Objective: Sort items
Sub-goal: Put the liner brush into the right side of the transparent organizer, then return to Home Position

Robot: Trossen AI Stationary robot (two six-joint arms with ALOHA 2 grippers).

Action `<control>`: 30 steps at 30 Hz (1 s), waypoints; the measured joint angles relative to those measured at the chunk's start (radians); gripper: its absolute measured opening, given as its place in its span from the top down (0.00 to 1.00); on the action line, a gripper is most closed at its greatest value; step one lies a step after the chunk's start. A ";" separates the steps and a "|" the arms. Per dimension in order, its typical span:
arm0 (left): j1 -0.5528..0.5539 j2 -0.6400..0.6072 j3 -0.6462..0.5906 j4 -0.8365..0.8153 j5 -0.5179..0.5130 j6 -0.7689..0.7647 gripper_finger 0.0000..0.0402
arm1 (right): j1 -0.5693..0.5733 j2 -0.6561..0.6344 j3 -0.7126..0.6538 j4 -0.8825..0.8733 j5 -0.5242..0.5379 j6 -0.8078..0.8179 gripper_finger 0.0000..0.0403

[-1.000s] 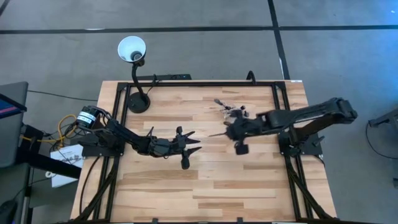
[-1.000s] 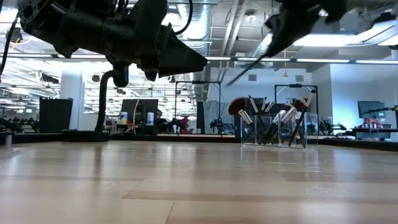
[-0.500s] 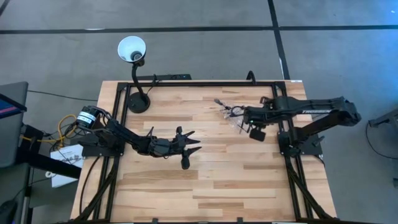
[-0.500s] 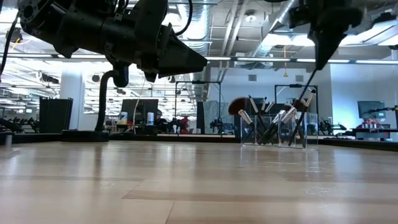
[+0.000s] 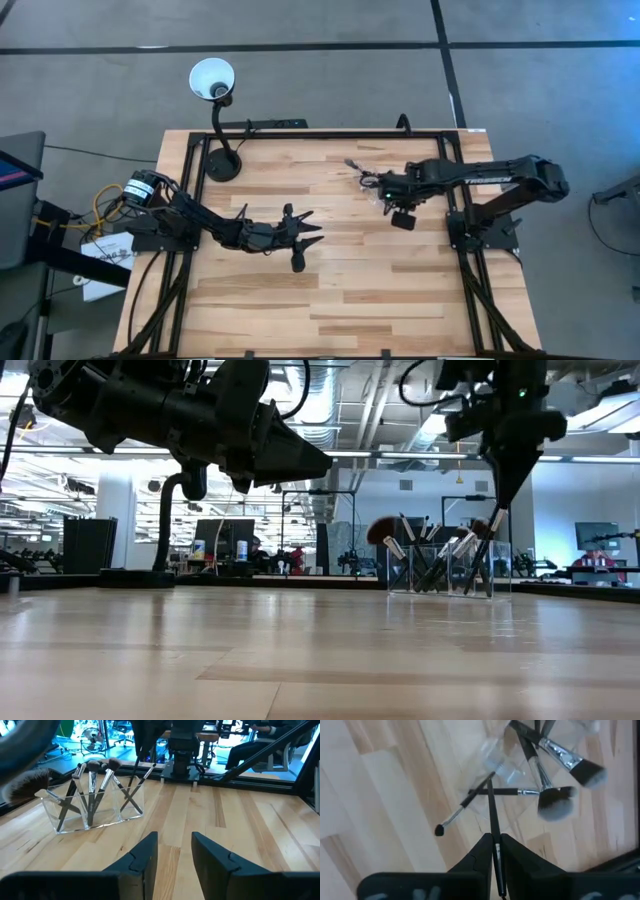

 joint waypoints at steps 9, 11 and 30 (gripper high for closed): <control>0.000 0.000 0.000 -0.001 0.000 0.000 0.71 | 0.000 0.095 -0.002 0.062 0.012 -0.096 0.88; 0.000 0.000 0.000 -0.001 0.000 0.000 0.71 | -0.001 0.111 -0.002 0.064 0.033 -0.096 0.88; 0.000 -0.306 0.000 -0.301 -0.054 0.008 0.74 | 0.112 -0.087 0.176 0.018 0.086 -0.150 0.87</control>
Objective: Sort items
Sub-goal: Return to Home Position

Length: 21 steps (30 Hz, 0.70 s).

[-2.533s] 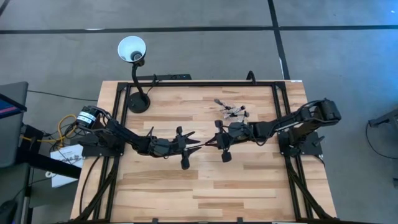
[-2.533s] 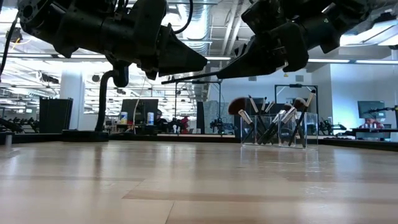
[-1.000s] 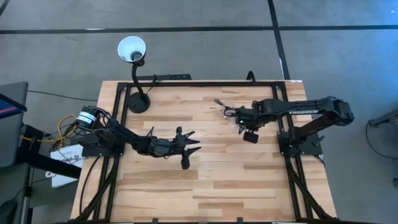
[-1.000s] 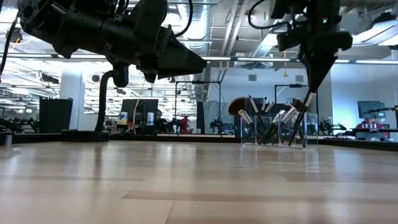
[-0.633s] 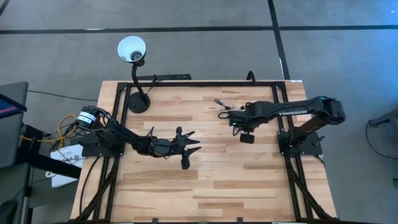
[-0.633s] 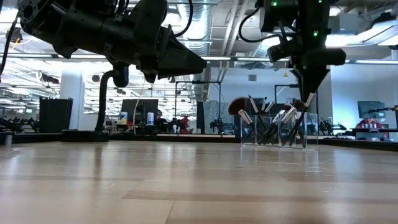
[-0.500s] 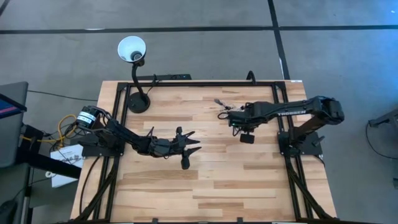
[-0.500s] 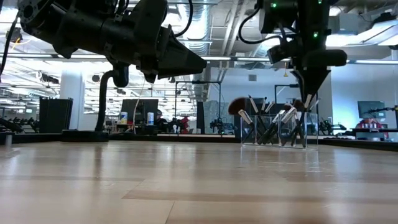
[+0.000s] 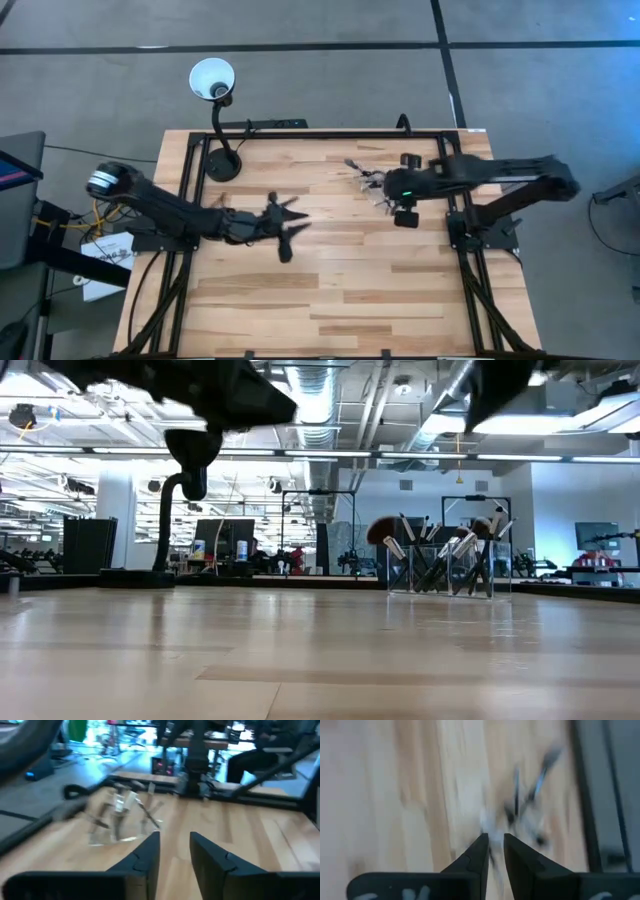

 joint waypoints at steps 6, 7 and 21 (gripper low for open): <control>-0.034 -0.318 0.000 -0.317 -0.141 0.038 0.92 | 0.070 -0.295 -0.151 0.369 -0.004 -0.083 0.87; -0.046 -0.370 -0.002 -0.353 -0.161 0.041 0.96 | 0.082 -0.347 -0.196 0.429 -0.006 -0.095 0.87; -0.082 -1.001 -0.395 -0.370 -0.177 0.045 0.99 | 0.147 -0.882 -0.856 1.034 -0.005 -0.059 0.87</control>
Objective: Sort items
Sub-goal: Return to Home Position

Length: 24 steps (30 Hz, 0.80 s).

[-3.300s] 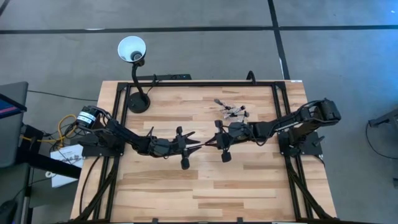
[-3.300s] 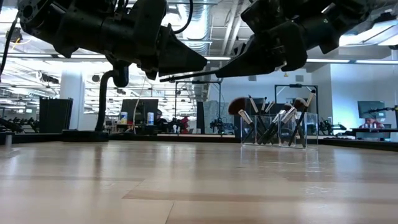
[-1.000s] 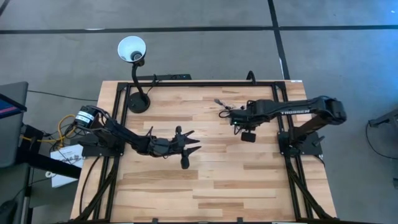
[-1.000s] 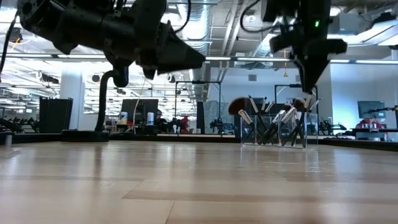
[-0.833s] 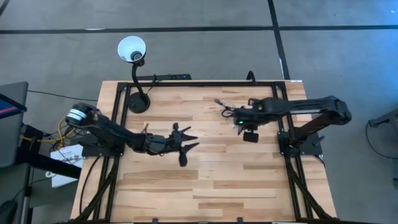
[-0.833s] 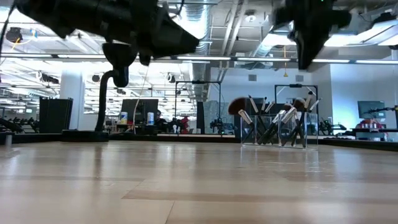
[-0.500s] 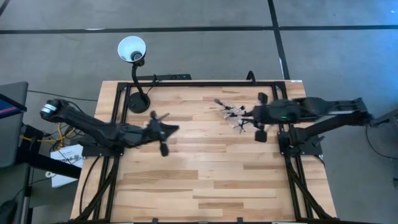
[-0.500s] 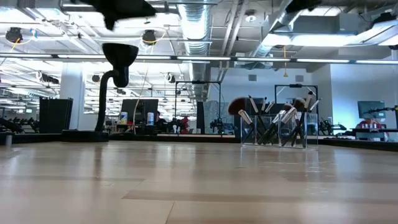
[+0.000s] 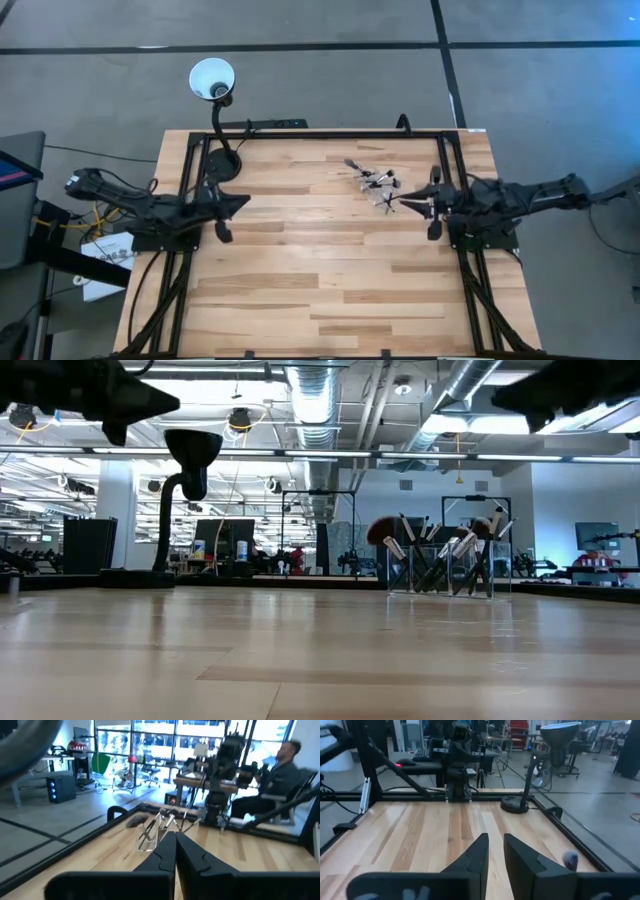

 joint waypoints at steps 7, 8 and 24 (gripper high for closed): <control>-0.001 -0.155 -0.044 0.007 0.071 0.001 0.99 | -0.003 -0.133 -0.072 0.011 -0.002 -0.045 0.87; -0.001 -0.166 -0.047 0.006 0.086 0.000 0.99 | -0.001 -0.151 -0.086 0.012 -0.002 -0.053 0.87; -0.004 -0.191 -0.109 0.015 0.100 0.027 0.99 | -0.002 -0.381 -0.200 -0.058 -0.051 -0.073 0.87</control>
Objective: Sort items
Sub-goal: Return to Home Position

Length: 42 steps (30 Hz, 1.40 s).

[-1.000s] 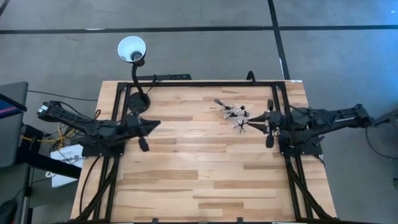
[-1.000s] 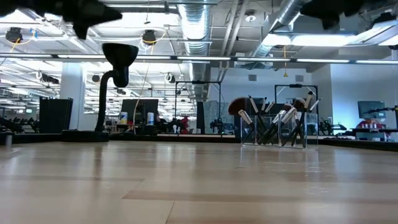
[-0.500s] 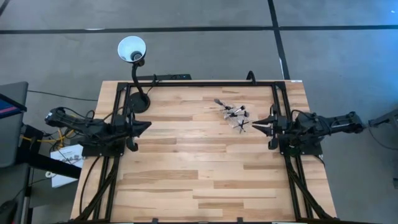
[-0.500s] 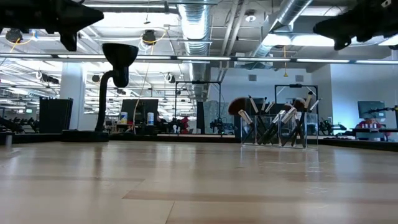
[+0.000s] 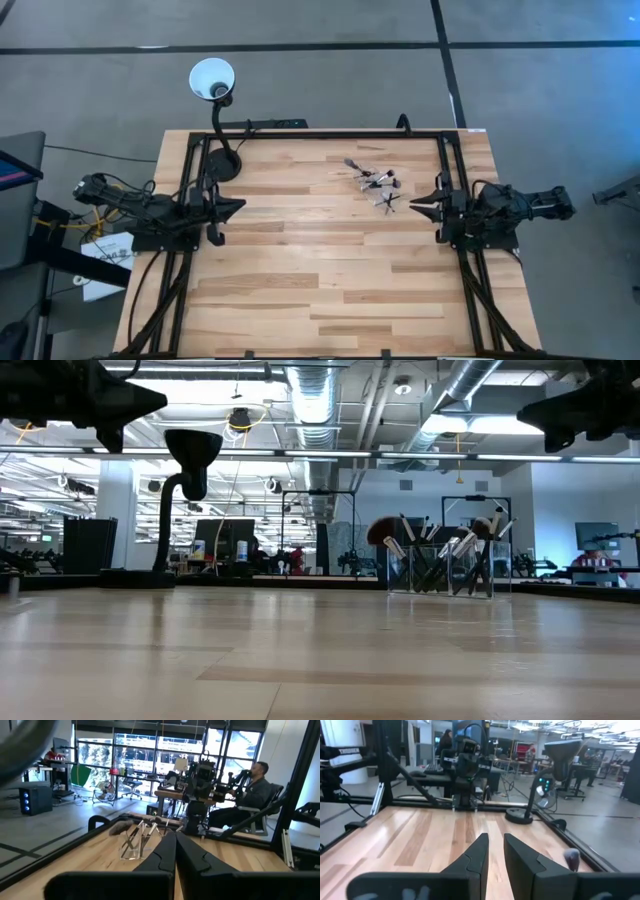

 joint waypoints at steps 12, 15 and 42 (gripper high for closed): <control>0.000 -0.169 0.001 -0.094 0.000 0.053 0.99 | 0.000 -0.001 -0.006 -0.040 -0.007 -0.006 0.87; 0.000 -0.195 -0.015 -0.120 0.001 0.032 0.99 | 0.000 0.000 -0.031 -0.024 -0.007 -0.006 0.87; 0.117 -0.188 -0.095 -0.048 0.109 0.078 0.99 | -0.043 0.000 -0.116 0.102 -0.030 0.001 0.87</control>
